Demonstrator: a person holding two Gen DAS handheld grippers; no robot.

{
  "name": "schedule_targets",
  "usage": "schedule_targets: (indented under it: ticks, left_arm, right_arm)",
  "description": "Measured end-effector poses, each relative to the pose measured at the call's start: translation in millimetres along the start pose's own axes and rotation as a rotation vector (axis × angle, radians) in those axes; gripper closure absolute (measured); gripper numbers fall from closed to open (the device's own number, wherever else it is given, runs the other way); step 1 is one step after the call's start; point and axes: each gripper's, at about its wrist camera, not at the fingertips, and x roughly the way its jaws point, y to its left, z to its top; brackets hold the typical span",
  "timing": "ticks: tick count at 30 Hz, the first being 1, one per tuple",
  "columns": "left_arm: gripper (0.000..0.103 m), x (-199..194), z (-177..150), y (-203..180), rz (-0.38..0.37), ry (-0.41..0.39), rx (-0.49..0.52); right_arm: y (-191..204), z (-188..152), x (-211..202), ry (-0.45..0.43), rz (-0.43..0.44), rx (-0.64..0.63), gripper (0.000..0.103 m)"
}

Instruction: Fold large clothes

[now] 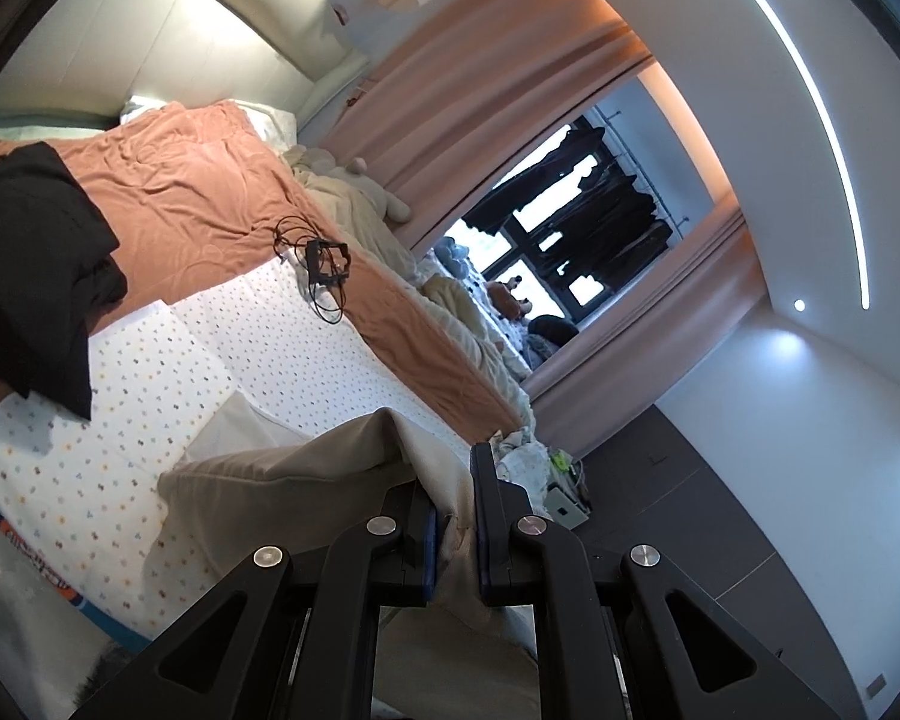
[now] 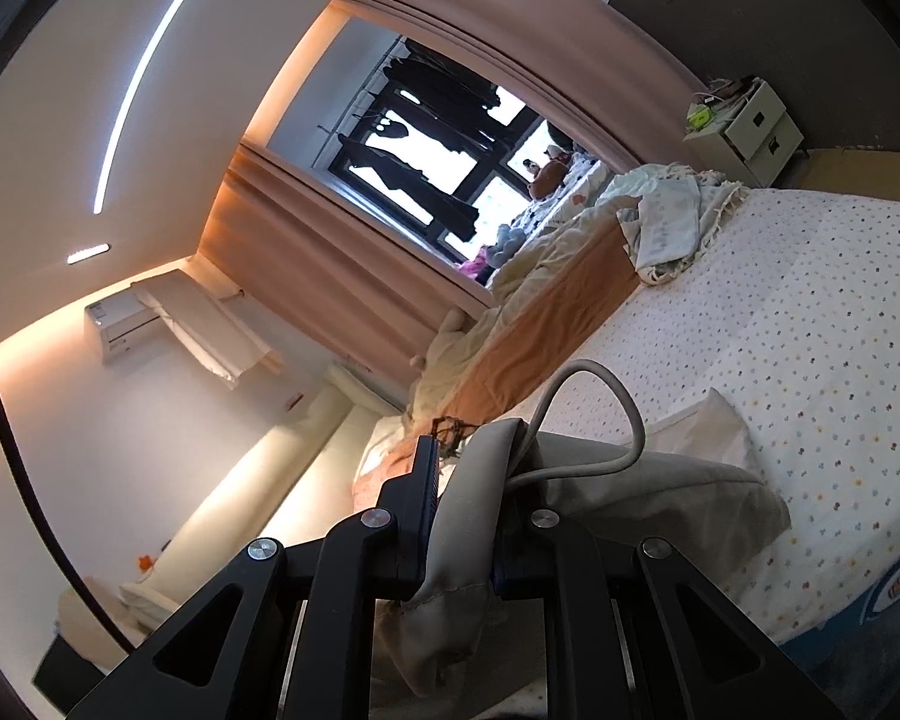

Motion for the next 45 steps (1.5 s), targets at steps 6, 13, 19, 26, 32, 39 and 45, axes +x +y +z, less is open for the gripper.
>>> schedule_targets:
  ticks: [6, 13, 19, 26, 32, 39, 45]
  left_arm:
    - [0.093, 60.6, 19.6, 8.9, 0.054, 0.027, 0.000]
    - [0.093, 138.9, 30.9, 33.2, 0.141, 0.094, 0.000]
    - [0.093, 195.3, 29.4, 61.1, 0.202, 0.156, -0.014]
    - [0.093, 248.1, 18.5, 98.2, 0.262, 0.224, -0.043]
    - [0.093, 282.4, 10.0, 121.0, 0.305, 0.260, -0.064]
    - [0.033, 311.1, 10.1, 133.3, 0.278, 0.295, -0.164]
    - [0.026, 292.8, 9.0, 120.6, 0.265, 0.258, -0.101]
  right_arm:
    - [-17.3, 19.4, 47.7, 0.013, -0.026, 0.025, 0.088]
    - [-49.5, 28.0, 106.8, 0.035, -0.077, 0.060, 0.088]
    - [-79.6, 28.1, 145.1, 0.049, -0.137, 0.098, 0.088]
    - [-122.2, 16.7, 188.2, 0.096, -0.206, 0.147, 0.088]
    - [-151.1, 6.1, 213.1, 0.127, -0.249, 0.182, 0.088]
    - [-166.1, 4.2, 232.2, 0.152, -0.328, 0.186, 0.061]
    - [-161.5, -9.2, 225.0, 0.155, -0.374, 0.165, 0.046]
